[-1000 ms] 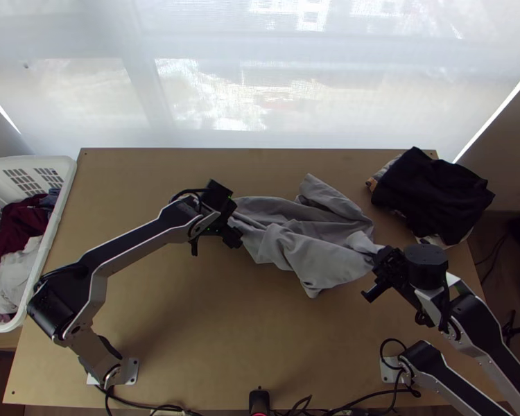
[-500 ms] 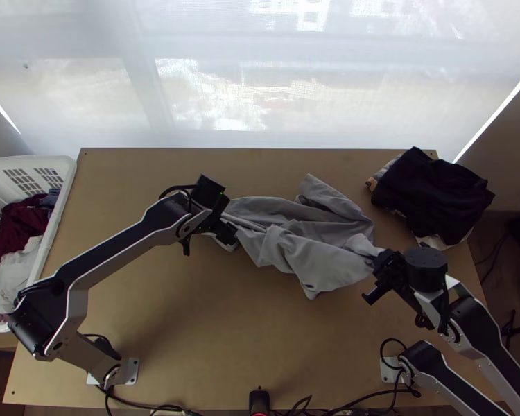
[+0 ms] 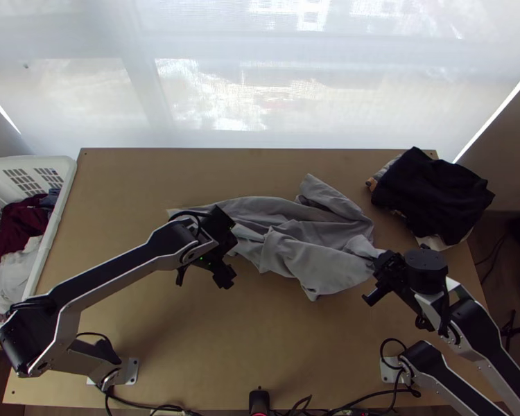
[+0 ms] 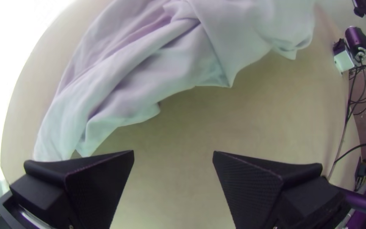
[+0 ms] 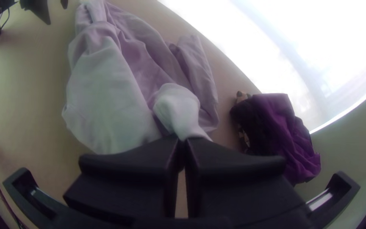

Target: Fold the t-shirt

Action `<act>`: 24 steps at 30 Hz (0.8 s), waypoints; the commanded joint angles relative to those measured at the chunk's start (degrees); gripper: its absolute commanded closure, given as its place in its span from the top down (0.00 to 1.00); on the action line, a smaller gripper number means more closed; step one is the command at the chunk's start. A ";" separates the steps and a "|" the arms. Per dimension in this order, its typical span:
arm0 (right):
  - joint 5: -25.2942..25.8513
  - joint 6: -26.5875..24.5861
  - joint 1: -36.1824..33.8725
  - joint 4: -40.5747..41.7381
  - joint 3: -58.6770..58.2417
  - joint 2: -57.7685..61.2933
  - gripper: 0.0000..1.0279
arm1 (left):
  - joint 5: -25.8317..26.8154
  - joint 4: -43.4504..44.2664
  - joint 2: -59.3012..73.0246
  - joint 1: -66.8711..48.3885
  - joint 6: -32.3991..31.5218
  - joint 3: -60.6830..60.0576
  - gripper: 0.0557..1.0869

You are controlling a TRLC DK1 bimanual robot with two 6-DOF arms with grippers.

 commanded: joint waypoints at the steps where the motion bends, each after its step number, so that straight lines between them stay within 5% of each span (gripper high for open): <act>1: 0.03 0.06 -0.01 -0.17 0.19 -0.79 0.03 | 1.04 2.42 2.93 -1.62 -0.21 -2.74 0.88; 24: 1.35 -0.03 -0.27 -2.36 0.01 -3.87 0.03 | -2.57 13.84 14.36 0.14 -3.99 2.36 0.88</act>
